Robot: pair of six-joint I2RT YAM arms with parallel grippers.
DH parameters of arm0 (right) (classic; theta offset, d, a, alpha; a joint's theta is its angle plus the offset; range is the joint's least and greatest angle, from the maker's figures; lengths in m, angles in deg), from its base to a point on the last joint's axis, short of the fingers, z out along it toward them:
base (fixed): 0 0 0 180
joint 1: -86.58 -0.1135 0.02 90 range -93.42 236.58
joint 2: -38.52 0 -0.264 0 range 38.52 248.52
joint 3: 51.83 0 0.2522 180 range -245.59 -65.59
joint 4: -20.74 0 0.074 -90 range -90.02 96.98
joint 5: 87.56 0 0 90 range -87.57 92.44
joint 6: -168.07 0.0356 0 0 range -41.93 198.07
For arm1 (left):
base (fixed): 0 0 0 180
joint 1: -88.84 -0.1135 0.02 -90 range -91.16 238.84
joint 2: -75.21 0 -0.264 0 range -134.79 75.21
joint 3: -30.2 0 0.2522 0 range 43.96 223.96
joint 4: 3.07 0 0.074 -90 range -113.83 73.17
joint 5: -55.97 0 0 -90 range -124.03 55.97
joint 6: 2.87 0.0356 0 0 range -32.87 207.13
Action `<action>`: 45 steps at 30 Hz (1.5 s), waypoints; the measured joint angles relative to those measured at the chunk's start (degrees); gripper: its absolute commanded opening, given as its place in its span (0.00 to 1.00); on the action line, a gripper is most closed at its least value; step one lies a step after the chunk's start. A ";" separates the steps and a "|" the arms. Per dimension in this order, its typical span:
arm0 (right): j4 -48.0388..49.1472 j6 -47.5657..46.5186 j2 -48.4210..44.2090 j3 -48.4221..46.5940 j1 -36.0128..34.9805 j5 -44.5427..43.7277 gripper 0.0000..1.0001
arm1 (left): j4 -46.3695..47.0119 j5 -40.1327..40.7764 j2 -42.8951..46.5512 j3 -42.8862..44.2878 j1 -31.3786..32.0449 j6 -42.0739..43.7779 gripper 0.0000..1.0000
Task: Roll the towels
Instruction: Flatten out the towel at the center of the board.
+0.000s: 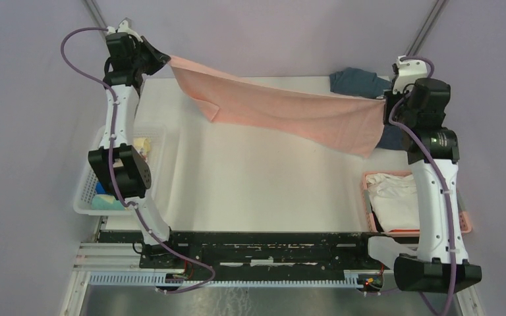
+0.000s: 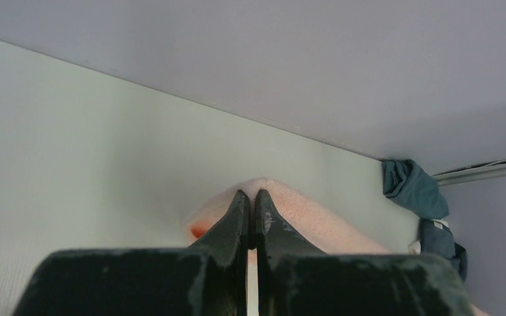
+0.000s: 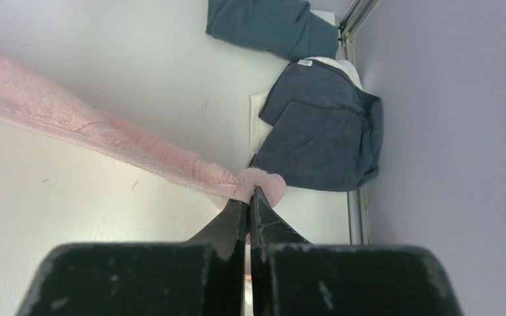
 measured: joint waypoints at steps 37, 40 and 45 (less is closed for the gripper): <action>-9.09 6.43 -13.25 6.36 0.04 5.99 0.00 | -7.21 5.07 15.04 -12.00 -2.34 3.69 0.03; -8.81 7.58 -9.40 6.51 0.04 3.10 0.00 | -7.23 5.53 14.01 -11.65 -2.34 3.69 0.03; -6.86 8.66 0.96 6.45 0.04 -1.42 0.00 | -7.56 4.17 7.45 -6.51 -2.12 3.63 0.03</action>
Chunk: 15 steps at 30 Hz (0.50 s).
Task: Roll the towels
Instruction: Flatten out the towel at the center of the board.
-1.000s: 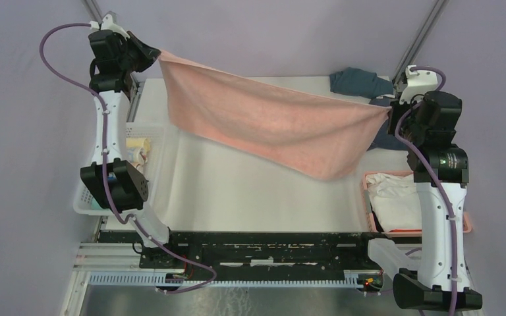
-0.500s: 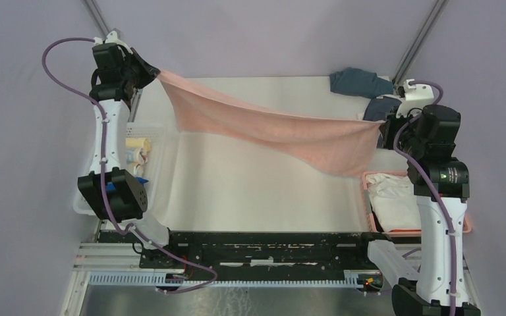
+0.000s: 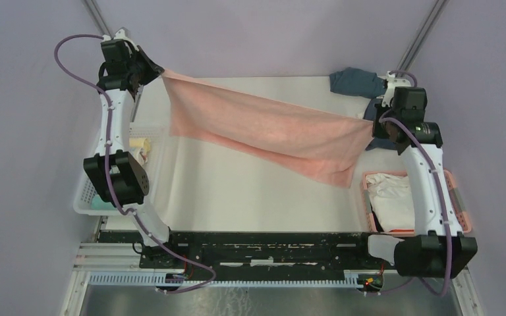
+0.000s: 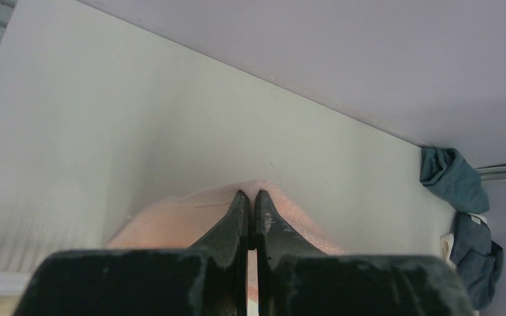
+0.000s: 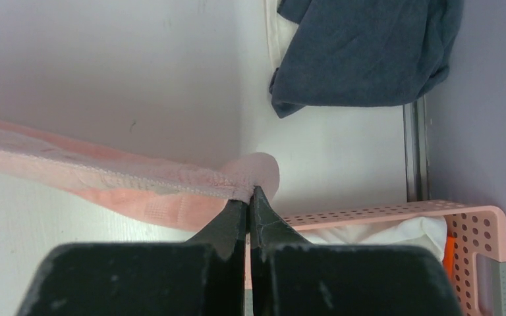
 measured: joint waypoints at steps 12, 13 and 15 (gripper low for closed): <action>3.65 -1.40 9.79 -5.60 0.00 -3.67 0.00 | -0.37 -1.03 -9.97 5.77 2.78 0.00 0.03; 3.72 -1.44 9.20 -5.79 0.00 -3.61 0.00 | -0.35 -0.90 -9.77 5.84 2.73 0.00 0.03; 3.58 -1.68 7.45 -5.86 0.00 -3.04 0.00 | -0.39 -0.52 -9.18 5.86 2.69 0.00 0.03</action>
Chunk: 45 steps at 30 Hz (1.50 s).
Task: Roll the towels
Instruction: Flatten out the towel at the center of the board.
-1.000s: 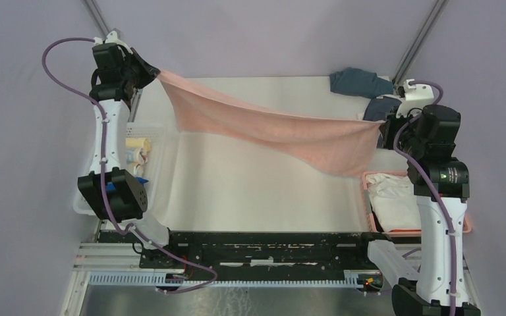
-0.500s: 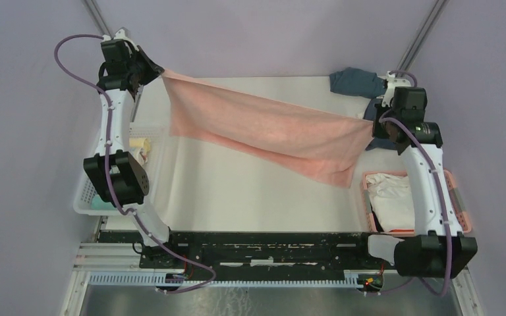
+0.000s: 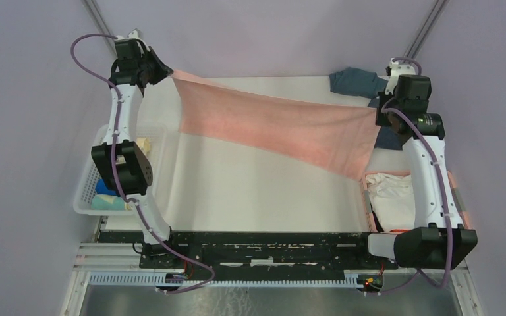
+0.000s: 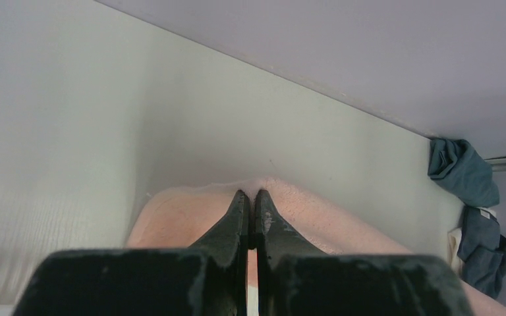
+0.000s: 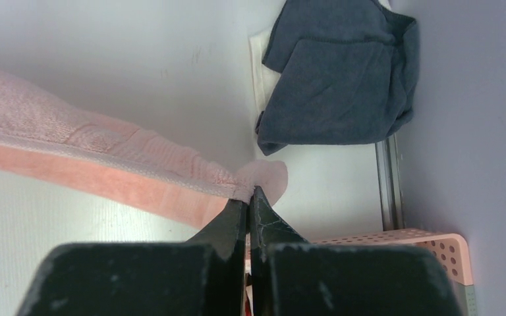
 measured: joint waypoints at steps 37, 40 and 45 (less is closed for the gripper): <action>1.40 0.83 6.14 4.57 0.00 -1.99 0.01 | -8.22 3.39 -7.10 1.60 1.75 5.11 0.03; 4.42 -0.92 10.45 5.07 0.02 -3.61 0.00 | -7.69 2.75 -12.61 3.17 2.64 4.68 0.03; 9.79 -4.87 17.31 4.24 0.31 -5.03 0.01 | -6.34 1.31 -18.78 8.96 3.10 2.58 0.03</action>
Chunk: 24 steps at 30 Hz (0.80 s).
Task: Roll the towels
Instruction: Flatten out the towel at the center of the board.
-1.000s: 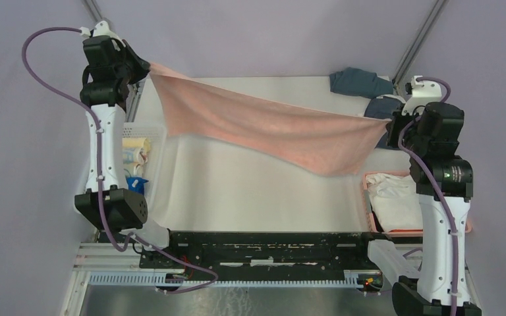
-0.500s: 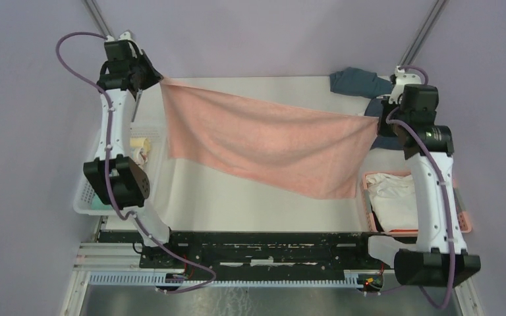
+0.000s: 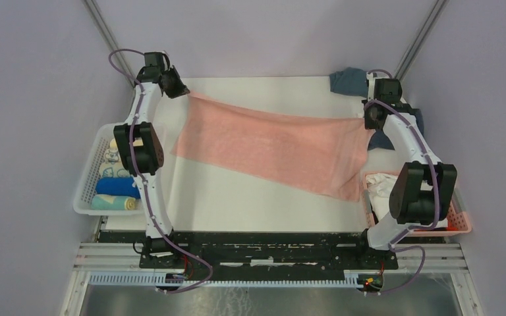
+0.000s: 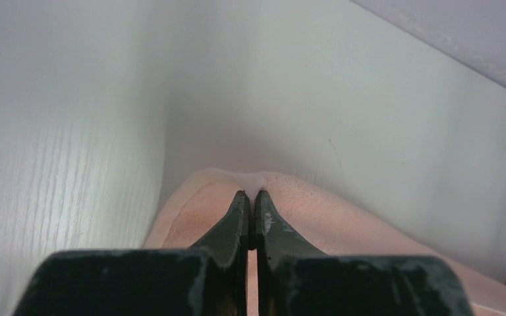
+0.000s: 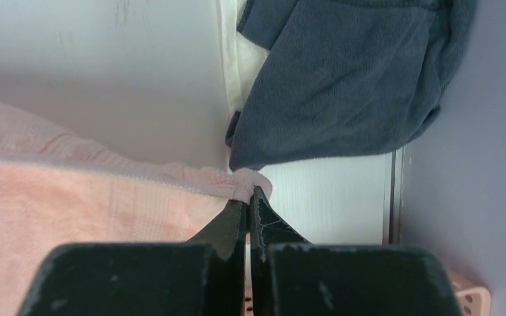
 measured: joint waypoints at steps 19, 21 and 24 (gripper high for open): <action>6.86 -3.69 11.58 -5.44 0.50 4.35 0.00 | 4.90 0.02 -2.10 4.24 -2.36 -2.64 0.03; 6.80 -3.82 12.55 -5.88 0.50 4.50 0.01 | 5.05 -0.02 -2.82 4.28 -2.34 -2.64 0.03; 6.64 -4.13 13.51 -6.64 0.50 5.07 0.00 | 5.01 -0.02 -3.56 3.85 -2.38 -2.64 0.03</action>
